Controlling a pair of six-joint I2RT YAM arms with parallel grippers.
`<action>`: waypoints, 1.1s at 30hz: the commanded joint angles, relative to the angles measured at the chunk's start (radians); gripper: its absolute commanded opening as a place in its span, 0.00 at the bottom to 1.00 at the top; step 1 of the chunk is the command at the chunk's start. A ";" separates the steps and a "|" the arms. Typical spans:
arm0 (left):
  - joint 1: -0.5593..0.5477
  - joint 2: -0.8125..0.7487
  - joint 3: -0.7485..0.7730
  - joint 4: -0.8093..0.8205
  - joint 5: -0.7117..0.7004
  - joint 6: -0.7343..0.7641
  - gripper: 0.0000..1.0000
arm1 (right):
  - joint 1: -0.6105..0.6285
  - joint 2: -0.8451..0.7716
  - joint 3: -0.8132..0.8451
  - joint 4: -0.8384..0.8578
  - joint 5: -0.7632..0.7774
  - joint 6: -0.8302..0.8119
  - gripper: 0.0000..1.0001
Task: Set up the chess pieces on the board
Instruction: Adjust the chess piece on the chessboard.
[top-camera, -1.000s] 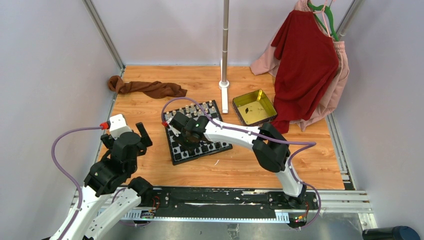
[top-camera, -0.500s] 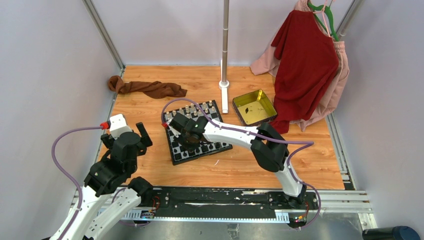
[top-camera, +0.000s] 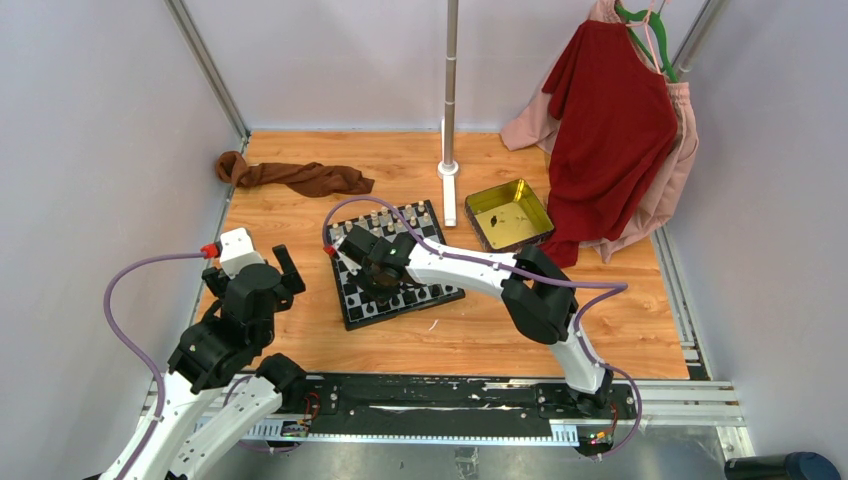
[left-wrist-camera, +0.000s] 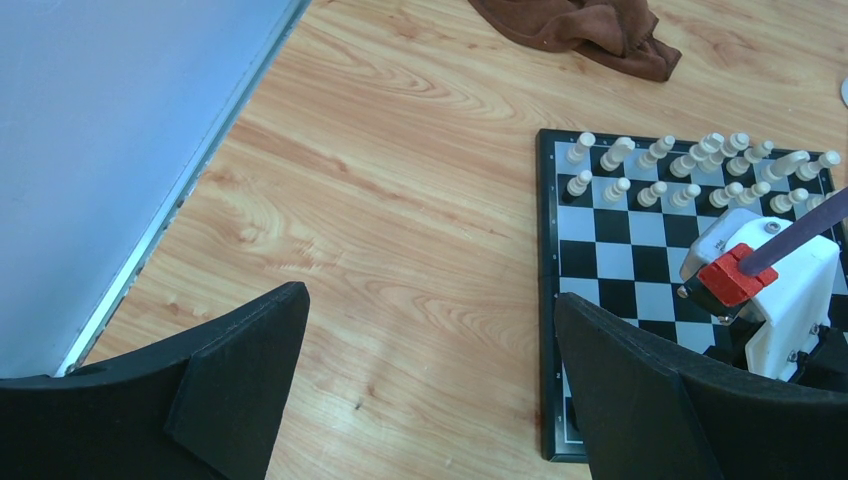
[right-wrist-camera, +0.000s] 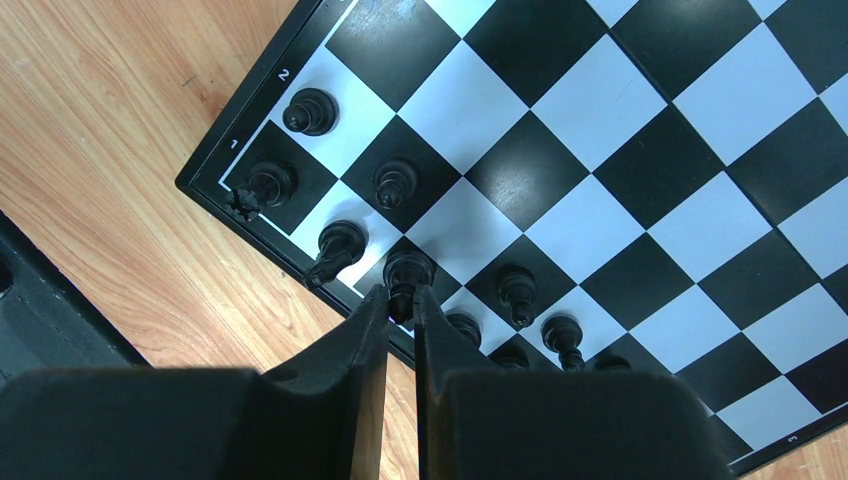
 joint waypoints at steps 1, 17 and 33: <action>-0.007 0.004 -0.009 0.017 -0.005 0.003 1.00 | 0.011 -0.015 -0.009 -0.022 0.001 -0.003 0.05; -0.007 -0.004 -0.009 0.017 -0.005 0.003 1.00 | 0.012 -0.048 -0.047 -0.019 0.008 0.004 0.01; -0.007 -0.008 -0.009 0.017 -0.005 0.003 1.00 | 0.019 -0.069 -0.067 -0.015 0.012 0.005 0.00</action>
